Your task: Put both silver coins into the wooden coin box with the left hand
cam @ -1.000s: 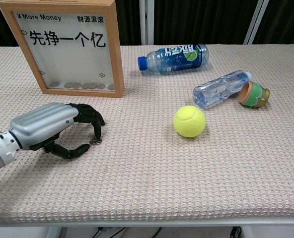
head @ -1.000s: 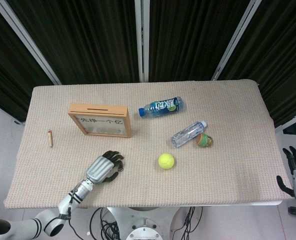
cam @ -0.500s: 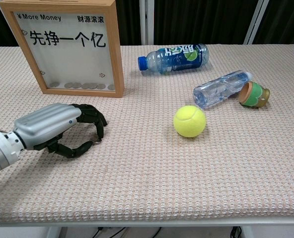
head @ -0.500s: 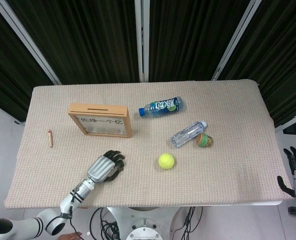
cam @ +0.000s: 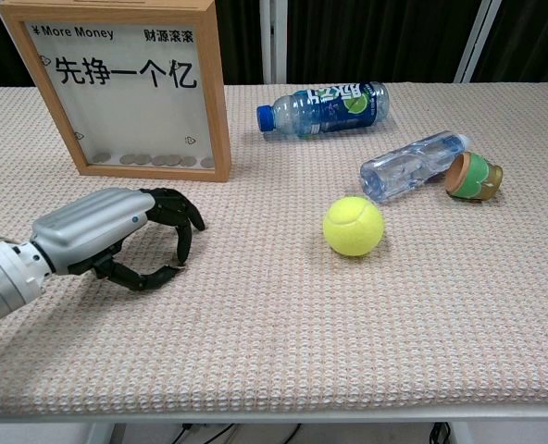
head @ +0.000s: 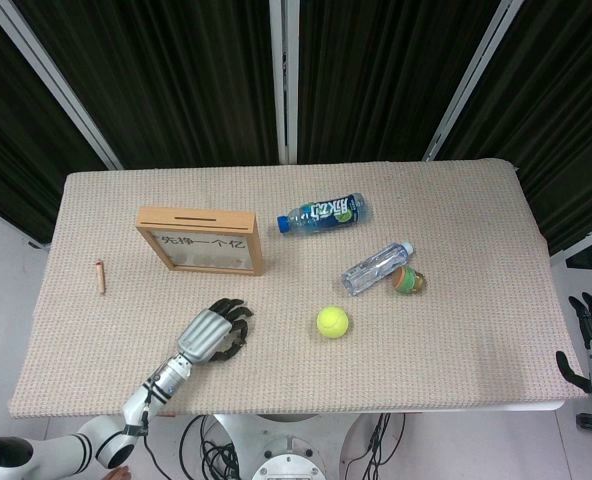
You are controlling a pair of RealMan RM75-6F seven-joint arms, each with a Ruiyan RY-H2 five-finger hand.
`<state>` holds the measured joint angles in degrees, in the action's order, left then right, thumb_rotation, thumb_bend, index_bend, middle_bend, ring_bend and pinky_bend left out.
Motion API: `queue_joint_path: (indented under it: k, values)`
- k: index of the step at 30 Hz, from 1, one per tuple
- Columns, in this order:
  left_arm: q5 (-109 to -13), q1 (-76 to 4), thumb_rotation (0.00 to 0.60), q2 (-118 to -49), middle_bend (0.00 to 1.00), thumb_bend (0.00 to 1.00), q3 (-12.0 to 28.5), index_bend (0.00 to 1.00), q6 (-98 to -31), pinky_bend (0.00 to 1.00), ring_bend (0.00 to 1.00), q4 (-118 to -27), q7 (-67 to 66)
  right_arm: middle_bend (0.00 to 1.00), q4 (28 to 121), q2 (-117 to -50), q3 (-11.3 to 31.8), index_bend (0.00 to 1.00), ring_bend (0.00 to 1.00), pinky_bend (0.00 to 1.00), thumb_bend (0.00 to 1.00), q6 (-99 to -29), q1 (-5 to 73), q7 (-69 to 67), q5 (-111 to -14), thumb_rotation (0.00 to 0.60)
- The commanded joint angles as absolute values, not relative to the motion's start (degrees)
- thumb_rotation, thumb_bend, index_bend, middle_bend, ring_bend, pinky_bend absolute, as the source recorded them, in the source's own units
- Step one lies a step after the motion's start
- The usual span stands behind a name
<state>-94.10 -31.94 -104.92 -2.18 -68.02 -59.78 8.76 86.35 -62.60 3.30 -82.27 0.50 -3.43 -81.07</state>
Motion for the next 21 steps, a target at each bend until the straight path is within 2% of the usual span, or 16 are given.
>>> queue_joint_path:
  k: [1, 6, 21]
  values:
    - [-94.13, -31.94, 0.6, -104.99, 0.25, 0.24, -2.22, 0.5, -68.21, 0.2, 0.12, -59.68, 9.39, 0.0, 86.32, -62.6, 3.29, 0.0, 0.0, 0.0, 0.33, -82.27, 0.47, -3.43, -81.01, 0.6]
    - [-94.17, -31.95, 0.6, -105.03, 0.25, 0.24, -2.46, 0.49, -68.25, 0.21, 0.13, -59.61, 10.74, 0.0, 86.27, -62.52, 3.38, 0.0, 0.0, 0.0, 0.33, -82.34, 0.37, -3.54, -80.81, 0.6]
    - [-93.39, -31.9, 0.6, -105.81, 0.27, 0.27, -1.53, 0.56, -69.11, 0.21, 0.14, -58.87, 12.04, 0.0, 86.43, -62.34, 3.33, 0.0, 0.0, 0.0, 0.33, -81.95, 0.42, -3.51, -80.7, 0.6]
